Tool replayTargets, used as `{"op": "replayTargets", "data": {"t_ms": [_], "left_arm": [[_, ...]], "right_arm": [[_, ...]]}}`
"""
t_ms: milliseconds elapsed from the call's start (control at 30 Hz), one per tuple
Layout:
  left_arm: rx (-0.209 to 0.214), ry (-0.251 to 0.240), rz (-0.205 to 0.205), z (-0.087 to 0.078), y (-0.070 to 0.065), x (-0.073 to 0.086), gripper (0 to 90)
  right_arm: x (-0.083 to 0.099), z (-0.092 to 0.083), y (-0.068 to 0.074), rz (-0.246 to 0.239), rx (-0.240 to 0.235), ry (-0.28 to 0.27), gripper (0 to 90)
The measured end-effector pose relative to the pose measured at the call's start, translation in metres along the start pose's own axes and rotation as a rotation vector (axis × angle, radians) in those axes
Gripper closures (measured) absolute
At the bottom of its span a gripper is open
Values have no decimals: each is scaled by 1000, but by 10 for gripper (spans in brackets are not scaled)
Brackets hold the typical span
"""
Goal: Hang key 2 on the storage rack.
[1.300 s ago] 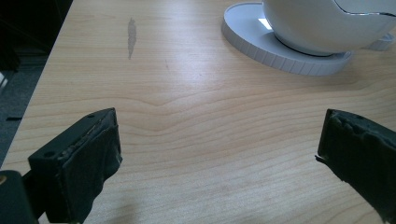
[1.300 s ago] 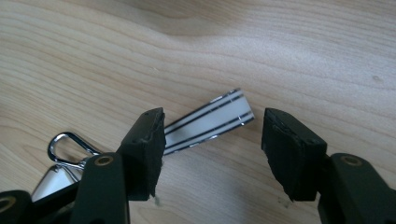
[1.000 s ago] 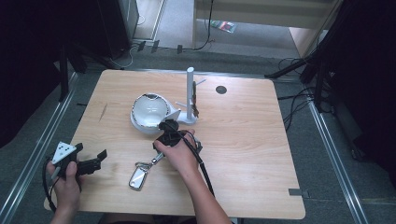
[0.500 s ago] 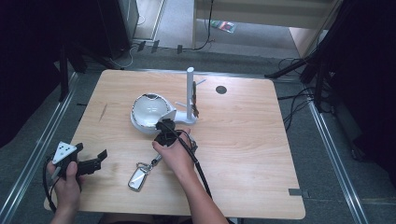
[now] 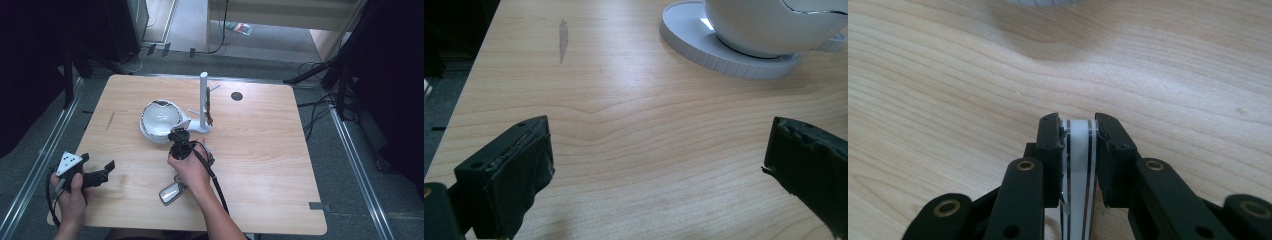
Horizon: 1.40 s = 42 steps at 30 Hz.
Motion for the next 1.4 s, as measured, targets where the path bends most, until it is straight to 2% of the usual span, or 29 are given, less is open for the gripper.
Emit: {"op": "replayTargets", "data": {"t_ms": [267,433,633,733,933,1033,1267,1400], "left_arm": [[0,1,1,0,0,0,0],[0,1,2,0,0,0,0],[0,2,2,0,0,0,0],[0,1,1,0,0,0,0],[-2,2,4,0,0,0,0],[-1,2,4,0,0,0,0],[-2,-2,0,0,-1,0,0],[-2,2,5,0,-1,0,0]], "right_arm": [[-1,-19,-6,-8,-9,-76,755],[-3,-36,-11,-1,-23,-154,755],[-3,-48,-15,9,-31,-203,754],[-4,-57,-19,10,-47,-246,754],[-6,-70,-24,0,-58,-316,754],[-7,-73,-26,-6,-61,-334,754],[-7,-84,-30,-56,-82,-405,754],[-8,-89,-32,-58,-84,-444,754]]}}
Point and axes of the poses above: each handheld gripper's, and its own axes: z roughly forward along the jaws, x roughly out of its underside, y roughly to its left, the point moved 8 cm from there along z, roughly forward along the jaws, and after that the axes turned 9 degrees about x, right-handed, at the moved point
